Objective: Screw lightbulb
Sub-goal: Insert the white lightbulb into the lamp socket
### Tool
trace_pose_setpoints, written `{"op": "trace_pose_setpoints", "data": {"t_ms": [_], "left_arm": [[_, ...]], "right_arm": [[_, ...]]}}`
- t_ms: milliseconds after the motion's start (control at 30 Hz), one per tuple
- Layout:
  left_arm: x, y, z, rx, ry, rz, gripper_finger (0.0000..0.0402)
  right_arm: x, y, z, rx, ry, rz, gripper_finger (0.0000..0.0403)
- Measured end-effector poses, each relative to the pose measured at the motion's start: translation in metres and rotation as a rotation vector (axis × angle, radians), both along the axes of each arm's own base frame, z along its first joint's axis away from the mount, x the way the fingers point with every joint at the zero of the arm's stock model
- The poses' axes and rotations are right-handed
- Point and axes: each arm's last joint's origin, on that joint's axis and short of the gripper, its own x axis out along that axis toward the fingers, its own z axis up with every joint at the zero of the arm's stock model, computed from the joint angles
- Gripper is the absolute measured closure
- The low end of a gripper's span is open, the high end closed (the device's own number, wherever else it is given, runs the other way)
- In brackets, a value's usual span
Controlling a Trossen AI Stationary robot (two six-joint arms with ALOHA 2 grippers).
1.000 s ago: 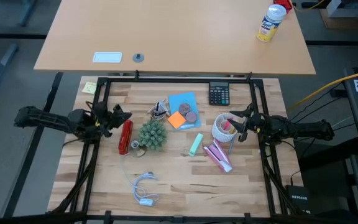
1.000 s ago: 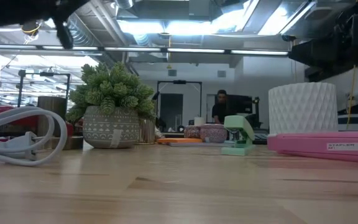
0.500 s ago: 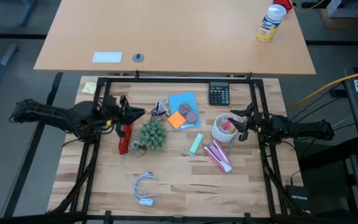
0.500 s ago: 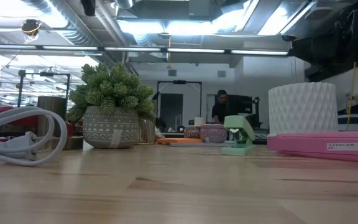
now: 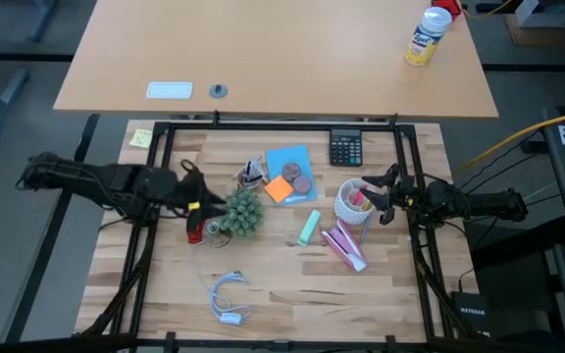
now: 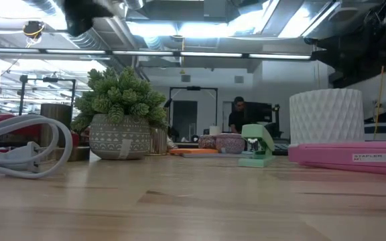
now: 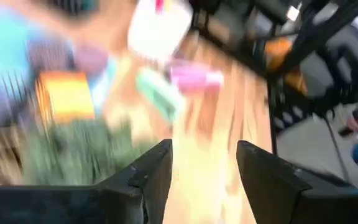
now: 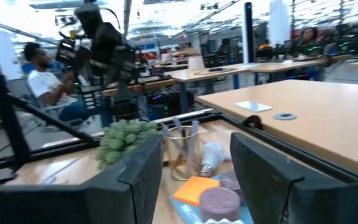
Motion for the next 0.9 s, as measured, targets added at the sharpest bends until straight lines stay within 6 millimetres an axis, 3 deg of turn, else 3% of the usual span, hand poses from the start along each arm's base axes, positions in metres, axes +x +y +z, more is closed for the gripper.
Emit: {"op": "trace_pose_setpoints", "data": {"t_ms": [300,900], "left_arm": [[0.007,-0.023,-0.035,-0.234,0.371,-0.077,0.0255],[0.04,-0.03,-0.088,-0.094,0.669,-0.09,0.0279]], "right_arm": [[0.0,0.002,0.0,0.067,-0.018,0.066,0.021],[0.0,0.002,0.0,0.07,-0.018,0.067,0.021]]}}
